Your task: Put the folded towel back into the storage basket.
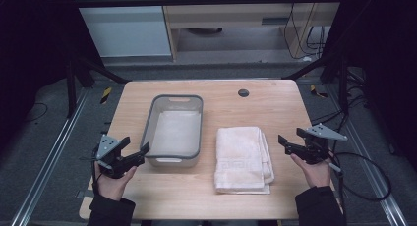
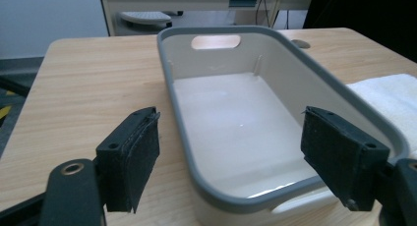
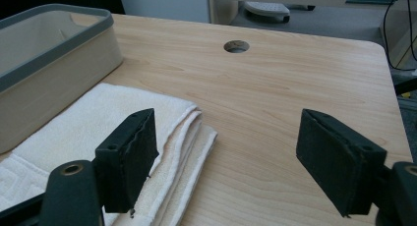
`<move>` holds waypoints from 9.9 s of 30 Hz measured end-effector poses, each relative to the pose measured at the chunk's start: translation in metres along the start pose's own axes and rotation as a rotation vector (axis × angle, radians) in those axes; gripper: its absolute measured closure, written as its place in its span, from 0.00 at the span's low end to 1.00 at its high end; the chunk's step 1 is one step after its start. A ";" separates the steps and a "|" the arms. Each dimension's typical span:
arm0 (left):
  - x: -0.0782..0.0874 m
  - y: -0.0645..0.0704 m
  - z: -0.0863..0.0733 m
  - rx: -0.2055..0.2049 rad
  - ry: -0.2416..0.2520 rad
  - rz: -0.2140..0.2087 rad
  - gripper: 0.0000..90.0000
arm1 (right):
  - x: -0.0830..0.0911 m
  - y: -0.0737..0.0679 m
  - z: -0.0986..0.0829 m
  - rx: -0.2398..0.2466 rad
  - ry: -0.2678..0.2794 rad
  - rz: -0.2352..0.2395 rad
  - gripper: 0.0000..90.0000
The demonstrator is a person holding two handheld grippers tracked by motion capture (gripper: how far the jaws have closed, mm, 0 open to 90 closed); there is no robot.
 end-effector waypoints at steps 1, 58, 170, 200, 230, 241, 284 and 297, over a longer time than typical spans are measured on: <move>-0.001 0.003 0.002 -0.006 0.002 -0.005 0.24 | 0.000 0.000 0.000 0.000 0.000 0.000 0.26; -0.060 0.158 0.000 -0.127 -0.116 -0.307 0.31 | -0.054 -0.029 0.019 0.018 -0.075 0.112 0.26; -0.122 0.201 -0.072 -0.084 -0.452 -0.456 0.82 | -0.103 -0.041 -0.041 -0.146 -0.360 0.233 0.74; -0.077 0.196 -0.022 -0.136 -0.302 -0.488 0.83 | -0.049 -0.061 0.016 -0.094 -0.171 0.271 0.74; -0.052 0.180 0.024 -0.166 -0.195 -0.468 0.83 | -0.030 -0.082 0.065 -0.050 -0.044 0.268 0.74; -0.038 0.161 0.045 -0.158 -0.146 -0.444 0.83 | -0.030 -0.101 0.093 -0.031 -0.012 0.268 0.74; -0.013 0.075 0.067 -0.064 -0.070 -0.273 0.83 | -0.083 -0.183 0.144 0.031 0.042 0.283 0.74; -0.009 0.051 0.068 -0.039 -0.058 -0.214 0.83 | -0.104 -0.201 0.146 0.010 0.042 0.303 0.74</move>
Point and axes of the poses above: each handheld gripper's, and its own axes: x roughly backward along the jaws, z roughly out of its top, y roughly to its right, the point moved 5 cm from there along -x, roughly forward along the jaws, and after that the axes turned 1 degree about -x, right-handed, at the moved point
